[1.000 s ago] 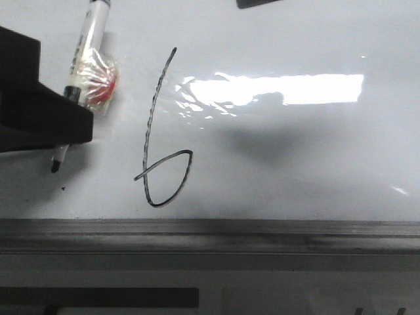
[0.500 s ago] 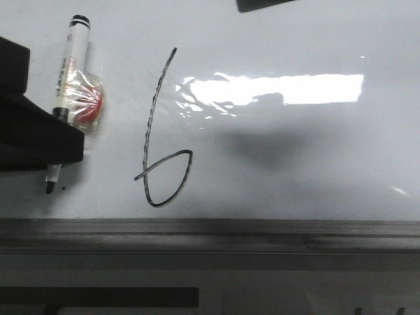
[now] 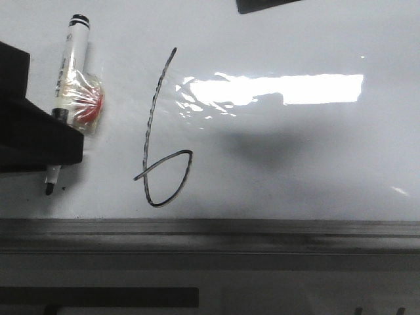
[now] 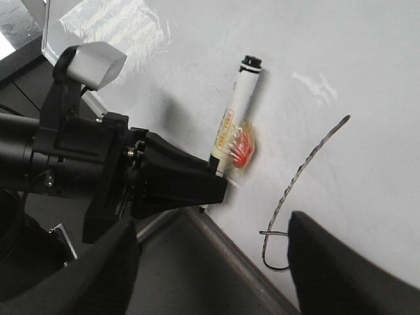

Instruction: Write number 6 on whiteboard

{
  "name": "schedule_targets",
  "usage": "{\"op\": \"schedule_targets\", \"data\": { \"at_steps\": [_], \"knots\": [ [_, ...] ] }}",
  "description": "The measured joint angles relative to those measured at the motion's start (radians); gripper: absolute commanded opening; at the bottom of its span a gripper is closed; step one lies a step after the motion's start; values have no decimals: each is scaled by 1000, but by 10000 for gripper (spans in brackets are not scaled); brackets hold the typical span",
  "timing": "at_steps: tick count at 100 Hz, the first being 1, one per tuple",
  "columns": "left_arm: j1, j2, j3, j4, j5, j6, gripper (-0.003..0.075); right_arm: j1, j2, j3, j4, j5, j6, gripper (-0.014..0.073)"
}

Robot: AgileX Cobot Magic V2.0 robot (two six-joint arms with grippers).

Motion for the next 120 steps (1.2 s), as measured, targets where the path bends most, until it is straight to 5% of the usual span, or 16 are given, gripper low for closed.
{"op": "schedule_targets", "data": {
  "at_steps": [16, 47, 59, 71, 83, 120],
  "knots": [
    [4, 0, 0, 0, 9, -2, 362, 0, 0, 0, 0, 0, 0, 426],
    [5, -42, 0, 0, 8, -6, 370, 0, 0, 0, 0, 1, 0, 422],
    [5, -98, 0, 0, 5, -6, 368, 0, 0, 0, 0, 1, 0, 247],
    [5, -184, 0, 9, 11, -6, 249, 0, -4, 0, -2, 5, 0, -64],
    [5, -297, 2, 53, 21, -6, -22, 0, -34, 0, -18, 20, 0, -62],
    [5, -659, 20, 347, 149, -6, -19, 0, -294, 146, -102, -58, 0, -62]
  ]
}}
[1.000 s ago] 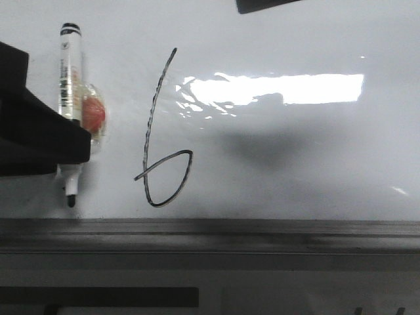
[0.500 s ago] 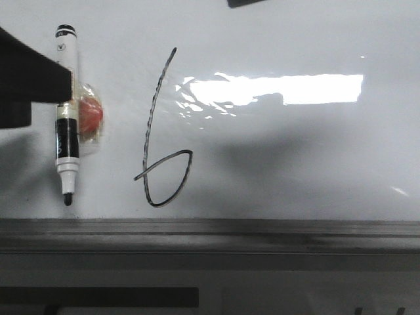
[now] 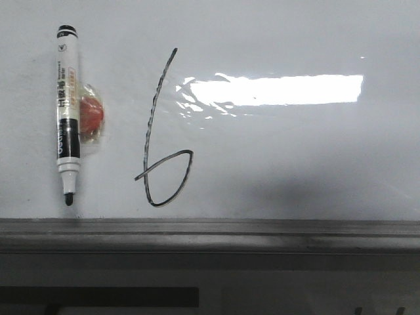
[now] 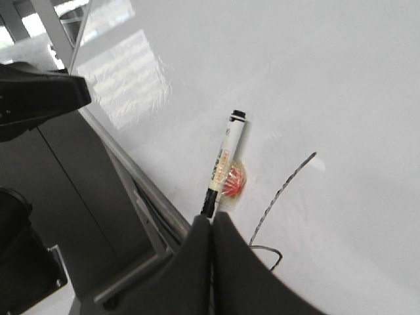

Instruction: Write number 6 on whiteboard

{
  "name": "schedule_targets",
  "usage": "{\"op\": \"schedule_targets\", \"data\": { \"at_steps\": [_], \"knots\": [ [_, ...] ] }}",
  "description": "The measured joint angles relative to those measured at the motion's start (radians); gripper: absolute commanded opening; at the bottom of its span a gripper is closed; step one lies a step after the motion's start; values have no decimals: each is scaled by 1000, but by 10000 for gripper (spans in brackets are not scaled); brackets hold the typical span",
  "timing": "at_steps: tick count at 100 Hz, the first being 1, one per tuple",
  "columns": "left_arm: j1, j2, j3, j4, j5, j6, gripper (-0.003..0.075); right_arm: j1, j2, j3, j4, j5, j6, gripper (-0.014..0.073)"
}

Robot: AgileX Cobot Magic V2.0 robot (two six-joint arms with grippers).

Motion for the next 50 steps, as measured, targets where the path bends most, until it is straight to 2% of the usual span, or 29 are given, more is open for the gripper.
{"op": "schedule_targets", "data": {
  "at_steps": [19, 50],
  "knots": [
    [0, -129, 77, 32, 59, 0, -19, 0, -234, 204, -1, -122, 0, -62],
    [0, -179, 148, 36, 67, 0, -19, 0, -561, 431, -2, -129, 0, -62]
  ]
}}
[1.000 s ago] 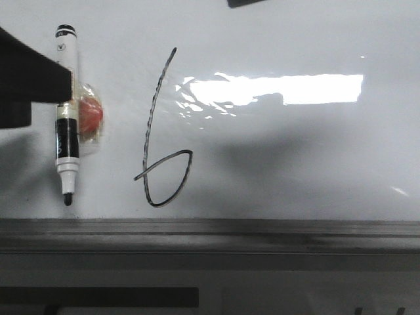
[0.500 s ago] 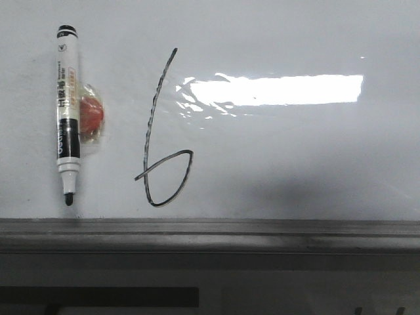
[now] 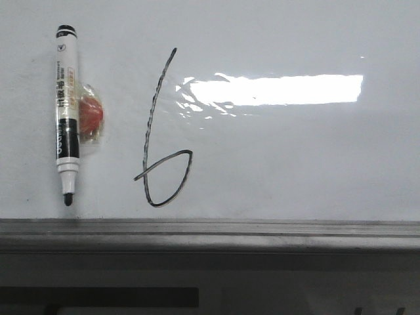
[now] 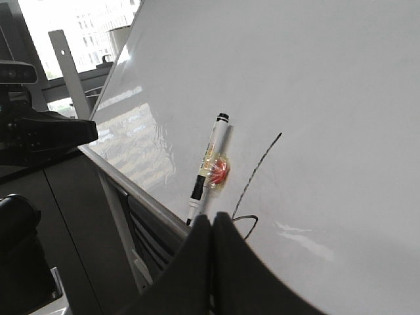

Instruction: Write number 6 on whiteboard

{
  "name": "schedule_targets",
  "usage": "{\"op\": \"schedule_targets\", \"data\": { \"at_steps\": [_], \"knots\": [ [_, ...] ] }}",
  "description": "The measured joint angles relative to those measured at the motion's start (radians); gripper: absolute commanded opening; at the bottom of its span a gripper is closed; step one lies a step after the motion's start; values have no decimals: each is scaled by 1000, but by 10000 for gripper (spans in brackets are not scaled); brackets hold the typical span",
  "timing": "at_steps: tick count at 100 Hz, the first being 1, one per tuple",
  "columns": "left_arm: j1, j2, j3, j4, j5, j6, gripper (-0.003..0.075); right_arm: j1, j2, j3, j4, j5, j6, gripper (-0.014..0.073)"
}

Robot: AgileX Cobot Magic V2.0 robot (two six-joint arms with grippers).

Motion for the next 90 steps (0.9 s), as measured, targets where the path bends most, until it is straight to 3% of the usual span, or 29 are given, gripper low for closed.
{"op": "schedule_targets", "data": {
  "at_steps": [90],
  "knots": [
    [2, 0, 0, 1, 0, 0, -19, 0, -48, 31, 0, 4, 0, -64]
  ]
}}
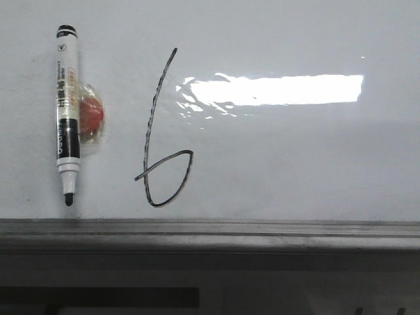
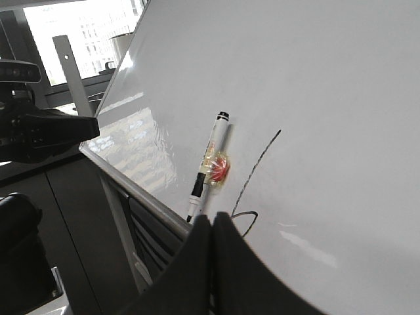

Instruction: Write number 6 on whiteboard

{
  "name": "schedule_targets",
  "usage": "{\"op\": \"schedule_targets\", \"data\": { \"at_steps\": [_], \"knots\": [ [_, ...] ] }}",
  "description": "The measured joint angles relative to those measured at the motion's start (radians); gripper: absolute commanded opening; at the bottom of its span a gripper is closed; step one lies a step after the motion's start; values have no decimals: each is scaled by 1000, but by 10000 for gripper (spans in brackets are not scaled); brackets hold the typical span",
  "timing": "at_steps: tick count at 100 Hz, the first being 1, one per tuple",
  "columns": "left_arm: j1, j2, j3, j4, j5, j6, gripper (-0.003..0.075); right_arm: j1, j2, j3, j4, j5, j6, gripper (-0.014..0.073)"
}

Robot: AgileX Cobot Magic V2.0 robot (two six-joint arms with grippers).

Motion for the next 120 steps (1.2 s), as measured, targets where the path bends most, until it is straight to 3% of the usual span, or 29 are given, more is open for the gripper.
{"op": "schedule_targets", "data": {
  "at_steps": [21, 55, 80, 91, 107, 120],
  "knots": [
    [98, -4, 0, 52, 0, -14, -19, 0, 0, 0, 0, 0, -2, -64],
    [486, -67, 1, 436, 9, -225, -19, 0, 0, 0, 0, 0, -2, -64],
    [738, -146, 96, 495, 9, -239, -19, 0, 0, 0, 0, 0, -2, -64],
    [771, -171, 170, 495, 9, -250, -19, 0, 0, 0, 0, 0, -2, -64],
    [778, -179, 210, 499, 39, -383, -19, 0, 0, 0, 0, 0, -2, -64],
    [778, -179, 210, 540, 186, -417, -19, 0, 0, 0, 0, 0, -2, -64]
  ]
}}
